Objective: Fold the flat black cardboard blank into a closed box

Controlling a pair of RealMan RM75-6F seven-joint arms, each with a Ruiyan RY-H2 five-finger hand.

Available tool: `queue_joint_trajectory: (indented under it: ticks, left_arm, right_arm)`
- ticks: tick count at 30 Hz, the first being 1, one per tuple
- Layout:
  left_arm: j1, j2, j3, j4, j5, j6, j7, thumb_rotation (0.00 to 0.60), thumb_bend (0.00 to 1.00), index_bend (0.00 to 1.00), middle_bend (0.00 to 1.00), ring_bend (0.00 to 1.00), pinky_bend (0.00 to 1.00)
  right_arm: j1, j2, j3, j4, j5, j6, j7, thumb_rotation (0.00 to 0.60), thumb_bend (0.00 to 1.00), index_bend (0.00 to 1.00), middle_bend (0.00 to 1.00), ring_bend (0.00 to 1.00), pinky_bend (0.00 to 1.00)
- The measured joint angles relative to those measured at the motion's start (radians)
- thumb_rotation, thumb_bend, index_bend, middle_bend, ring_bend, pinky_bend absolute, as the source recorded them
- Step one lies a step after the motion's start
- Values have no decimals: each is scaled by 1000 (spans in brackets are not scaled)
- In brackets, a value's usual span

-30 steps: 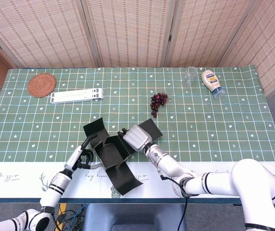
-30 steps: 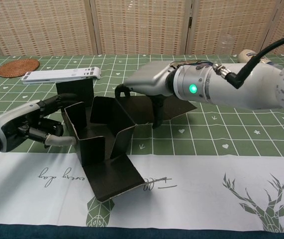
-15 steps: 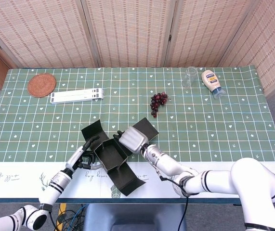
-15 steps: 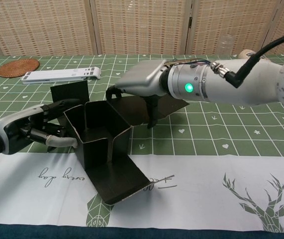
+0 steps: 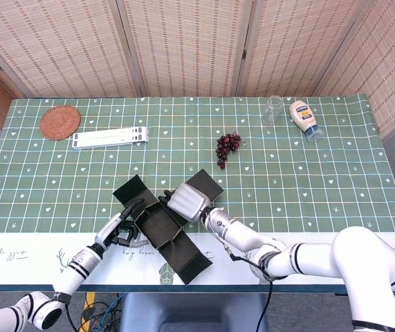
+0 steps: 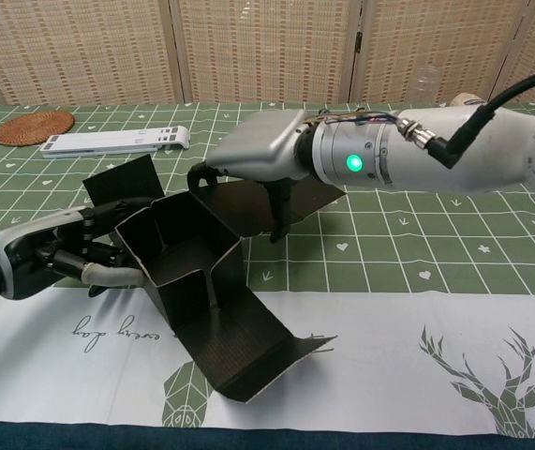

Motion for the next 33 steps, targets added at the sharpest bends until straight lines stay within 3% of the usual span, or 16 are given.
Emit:
queue_joint_trajectory:
  ticks: [33]
  left_arm:
    - [-24,-160,19,210,32,103,-16,600,113,0,0,603,727]
  right_arm:
    - [-22,-7,-9,31,-131,4,52,600,228,379,389,762,992]
